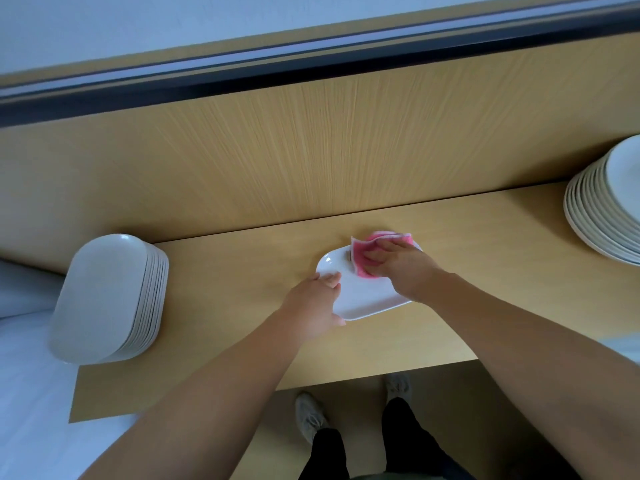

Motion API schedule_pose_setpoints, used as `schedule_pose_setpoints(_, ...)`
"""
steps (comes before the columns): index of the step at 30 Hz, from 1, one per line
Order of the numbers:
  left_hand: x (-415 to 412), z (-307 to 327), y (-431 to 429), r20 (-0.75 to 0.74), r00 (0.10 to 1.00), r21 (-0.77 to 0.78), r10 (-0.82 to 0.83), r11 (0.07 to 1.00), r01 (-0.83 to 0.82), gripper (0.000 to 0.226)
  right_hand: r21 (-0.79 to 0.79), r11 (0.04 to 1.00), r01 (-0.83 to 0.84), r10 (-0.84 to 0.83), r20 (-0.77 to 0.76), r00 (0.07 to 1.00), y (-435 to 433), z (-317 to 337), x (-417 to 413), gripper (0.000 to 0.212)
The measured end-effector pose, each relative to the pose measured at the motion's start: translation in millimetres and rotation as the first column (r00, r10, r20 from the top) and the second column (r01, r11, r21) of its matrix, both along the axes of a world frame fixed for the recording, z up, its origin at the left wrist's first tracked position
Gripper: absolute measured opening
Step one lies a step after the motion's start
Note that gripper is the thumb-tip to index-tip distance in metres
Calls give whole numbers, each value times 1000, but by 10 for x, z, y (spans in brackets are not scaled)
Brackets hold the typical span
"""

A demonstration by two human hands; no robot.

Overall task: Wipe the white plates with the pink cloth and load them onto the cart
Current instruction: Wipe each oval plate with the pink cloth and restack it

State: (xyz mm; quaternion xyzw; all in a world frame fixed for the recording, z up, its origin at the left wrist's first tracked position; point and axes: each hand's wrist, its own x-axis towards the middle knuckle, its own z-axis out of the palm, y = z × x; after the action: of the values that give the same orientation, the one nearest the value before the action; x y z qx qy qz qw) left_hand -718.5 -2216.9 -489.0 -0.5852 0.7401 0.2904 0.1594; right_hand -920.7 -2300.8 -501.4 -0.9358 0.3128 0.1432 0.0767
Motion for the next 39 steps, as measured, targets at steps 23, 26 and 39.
schedule_pose_setpoints(23,-89,74,19,154,977,-60,-148,985,159,75,119,943,312,-251,-362,898,570,270,-207,44)
schedule_pose_setpoints(26,-104,141,33,162,975,-43,-156,985,164,75,139,939,314,-243,-380,893,554,269,-162,53)
schedule_pose_setpoints(39,-78,53,161,137,969,-195,-205,954,229,51,375,751,543,-645,241,726,645,524,-604,40)
